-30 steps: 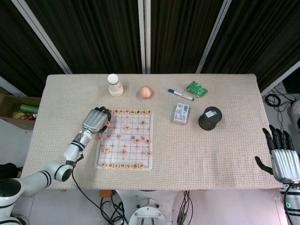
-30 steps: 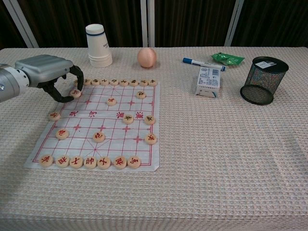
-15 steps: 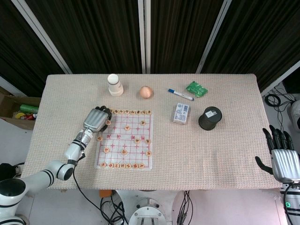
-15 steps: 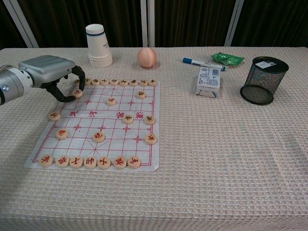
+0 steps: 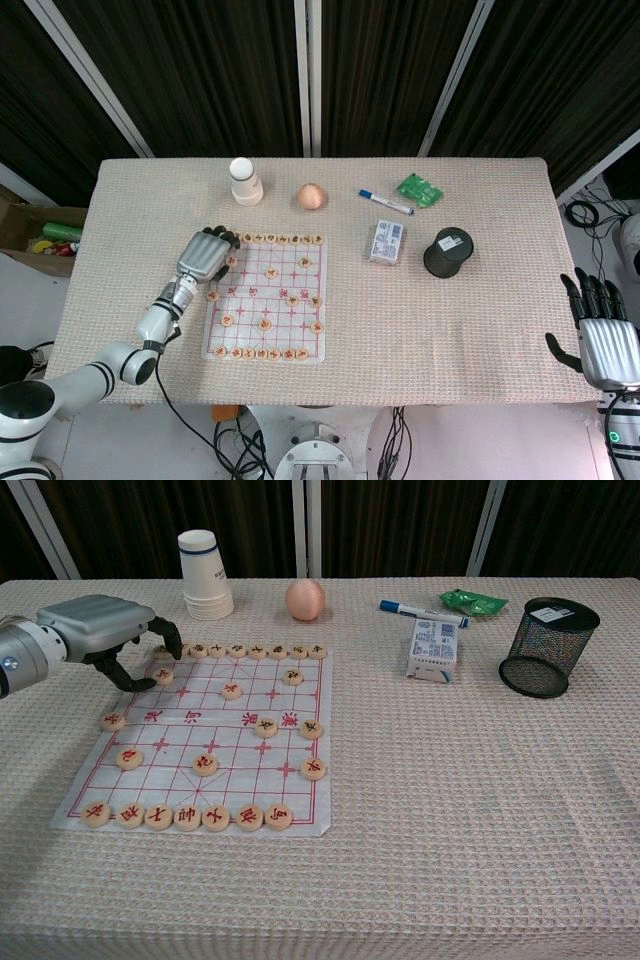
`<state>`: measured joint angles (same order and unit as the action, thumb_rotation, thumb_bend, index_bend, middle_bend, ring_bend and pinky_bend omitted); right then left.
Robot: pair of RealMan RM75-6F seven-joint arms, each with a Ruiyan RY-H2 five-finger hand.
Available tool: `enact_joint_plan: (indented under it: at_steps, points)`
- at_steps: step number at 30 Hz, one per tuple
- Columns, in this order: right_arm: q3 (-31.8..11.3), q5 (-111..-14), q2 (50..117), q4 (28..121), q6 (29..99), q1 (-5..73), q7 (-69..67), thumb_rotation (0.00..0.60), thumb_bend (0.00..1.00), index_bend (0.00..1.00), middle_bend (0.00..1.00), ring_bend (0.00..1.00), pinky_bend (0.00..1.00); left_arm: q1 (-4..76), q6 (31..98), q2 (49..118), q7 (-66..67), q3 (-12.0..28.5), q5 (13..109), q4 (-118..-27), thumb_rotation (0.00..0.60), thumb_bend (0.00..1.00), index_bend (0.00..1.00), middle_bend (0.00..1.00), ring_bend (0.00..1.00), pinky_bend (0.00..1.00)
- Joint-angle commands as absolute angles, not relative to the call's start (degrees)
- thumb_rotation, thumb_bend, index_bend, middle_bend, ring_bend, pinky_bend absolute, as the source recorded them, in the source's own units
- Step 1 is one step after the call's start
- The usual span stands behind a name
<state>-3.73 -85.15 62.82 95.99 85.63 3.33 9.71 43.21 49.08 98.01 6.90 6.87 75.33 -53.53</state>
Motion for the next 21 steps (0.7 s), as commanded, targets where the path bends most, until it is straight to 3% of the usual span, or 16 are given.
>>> enact_joint_plan:
  at_steps: [1, 9, 14, 18, 19, 21]
  points:
    - [-3.7, -85.2, 62.8, 96.0, 85.7, 3.3, 9.7, 0.600, 0.24, 0.00, 0.00, 0.00, 0.00, 43.1, 49.2, 97.9, 6.9, 6.8, 75.4, -53.9, 0.600, 0.34, 0.34, 0.28, 0.20, 0.32]
    - [-3.6, -85.4, 62.8, 96.0, 85.9, 3.2, 9.6, 0.600, 0.24, 0.00, 0.00, 0.00, 0.00, 41.2, 53.6, 94.6, 8.2, 6.5, 76.6, -60.1, 0.600, 0.34, 0.34, 0.28, 0.20, 0.32]
    - [-3.5, -85.7, 62.8, 95.8, 86.0, 3.1, 9.5, 0.600, 0.24, 0.00, 0.00, 0.00, 0.00, 36.3, 62.9, 87.4, 11.2, 5.3, 78.9, -70.9, 0.600, 0.33, 0.34, 0.28, 0.20, 0.32]
    - [-3.2, -86.2, 63.0, 95.1, 85.6, 3.3, 9.5, 0.600, 0.24, 0.00, 0.00, 0.00, 0.00, 31.0, 70.2, 80.6, 12.0, 2.3, 81.9, -78.8, 0.598, 0.23, 0.31, 0.28, 0.20, 0.32]
    - [-2.9, -86.9, 62.9, 94.7, 85.3, 3.5, 9.2, 0.600, 0.24, 0.00, 0.00, 0.00, 0.00, 29.2, 72.0, 78.6, 11.6, 0.7, 83.4, -80.6, 0.582, 0.20, 0.30, 0.27, 0.19, 0.31]
    - [-2.3, -88.3, 63.0, 93.7, 85.0, 3.8, 7.9, 0.600, 0.23, 0.00, 0.00, 0.00, 0.00, 26.7, 74.8, 76.3, 10.7, -1.7, 85.6, -82.1, 0.445, 0.11, 0.24, 0.23, 0.16, 0.30]
